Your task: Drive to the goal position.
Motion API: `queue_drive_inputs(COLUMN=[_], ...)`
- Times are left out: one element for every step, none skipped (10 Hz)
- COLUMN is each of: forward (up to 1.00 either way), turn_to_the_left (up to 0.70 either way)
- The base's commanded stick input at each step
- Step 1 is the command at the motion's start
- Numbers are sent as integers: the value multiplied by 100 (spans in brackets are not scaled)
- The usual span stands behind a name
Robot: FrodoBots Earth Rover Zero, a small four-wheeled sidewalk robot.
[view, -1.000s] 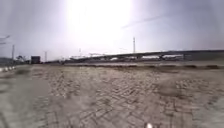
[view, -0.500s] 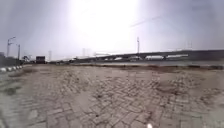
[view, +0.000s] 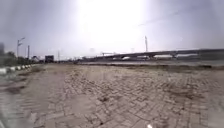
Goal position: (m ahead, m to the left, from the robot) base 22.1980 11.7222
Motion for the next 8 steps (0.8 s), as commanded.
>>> queue_drive_inputs(forward=[70, 70, 70, 70, 70, 70, 70, 70], turn_to_the_left=[35, 35, 35, 35, 35, 35, 35, 35])
